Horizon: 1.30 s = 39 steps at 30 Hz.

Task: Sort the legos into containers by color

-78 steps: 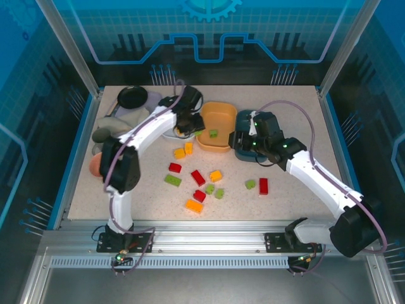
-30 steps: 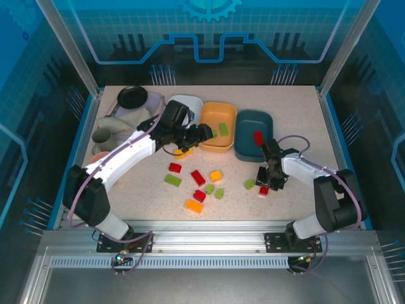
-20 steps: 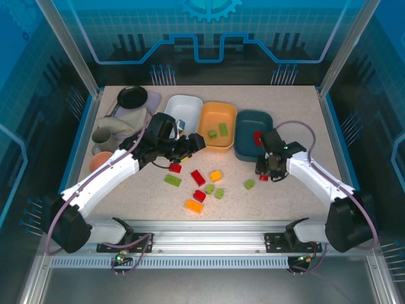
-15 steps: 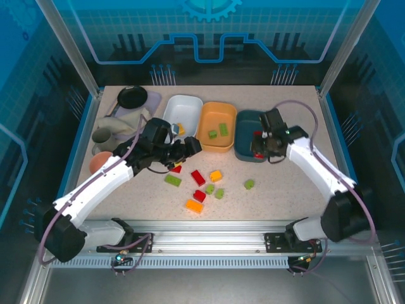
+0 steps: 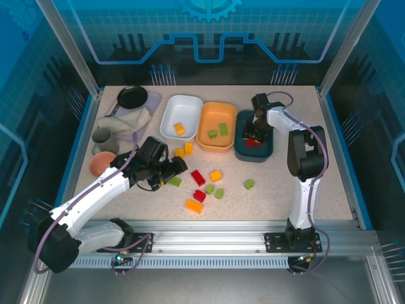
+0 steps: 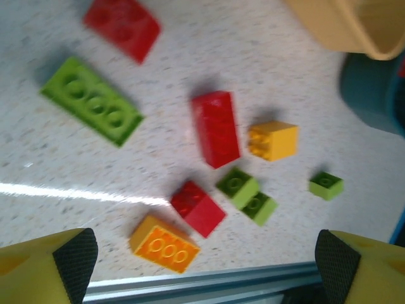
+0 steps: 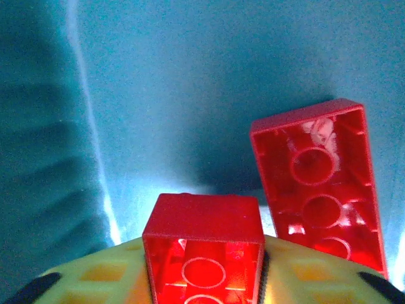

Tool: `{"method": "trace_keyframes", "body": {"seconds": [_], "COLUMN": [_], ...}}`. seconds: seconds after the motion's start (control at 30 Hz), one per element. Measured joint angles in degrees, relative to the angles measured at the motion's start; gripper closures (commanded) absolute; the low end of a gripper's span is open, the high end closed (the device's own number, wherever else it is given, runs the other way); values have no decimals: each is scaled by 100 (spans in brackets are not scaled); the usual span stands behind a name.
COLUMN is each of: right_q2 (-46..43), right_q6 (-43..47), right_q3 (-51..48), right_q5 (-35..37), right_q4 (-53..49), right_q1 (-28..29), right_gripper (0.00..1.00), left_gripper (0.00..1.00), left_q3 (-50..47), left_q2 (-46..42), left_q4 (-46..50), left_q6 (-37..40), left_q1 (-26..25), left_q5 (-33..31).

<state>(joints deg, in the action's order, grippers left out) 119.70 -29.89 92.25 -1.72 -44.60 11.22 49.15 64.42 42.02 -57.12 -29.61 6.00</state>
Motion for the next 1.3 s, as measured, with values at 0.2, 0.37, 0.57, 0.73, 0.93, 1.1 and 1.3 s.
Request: {"method": "trace_keyframes", "body": {"seconds": [0.2, 0.37, 0.57, 0.73, 0.93, 1.1, 1.3], "right_q2": [-72, -949, -3099, -4304, -4826, -5084, -5171], "right_q6": [105, 227, 616, 831, 723, 678, 673], "right_q3": [109, -273, -1421, -2702, -3556, -3687, -3687], "right_q5": [-42, 55, 55, -487, -861, -929, -927], "right_q4": [-92, -33, 643, 1349, 1600, 1615, 1620], "right_q1": [9, 116, 970, 2013, 2258, 2304, 2304], "right_gripper": [43, 43, 42, 39, 38, 39, 39], "left_gripper": [14, 23, 23, 24, 30, 37, 41], "left_q3": [-313, -505, -501, -321, 142, 210, 214], "left_q2": [0, 66, 839, 1609, 2330, 2638, 2841], "left_q4": [144, 129, -190, -520, -793, -787, -769], "left_q6": [-566, -1093, -1668, -2022, -2162, -2293, -2400], "left_q1": [151, 455, 629, 662, 662, 662, 638], "left_q5": [-20, 39, 136, 140, 127, 90, -4]}}
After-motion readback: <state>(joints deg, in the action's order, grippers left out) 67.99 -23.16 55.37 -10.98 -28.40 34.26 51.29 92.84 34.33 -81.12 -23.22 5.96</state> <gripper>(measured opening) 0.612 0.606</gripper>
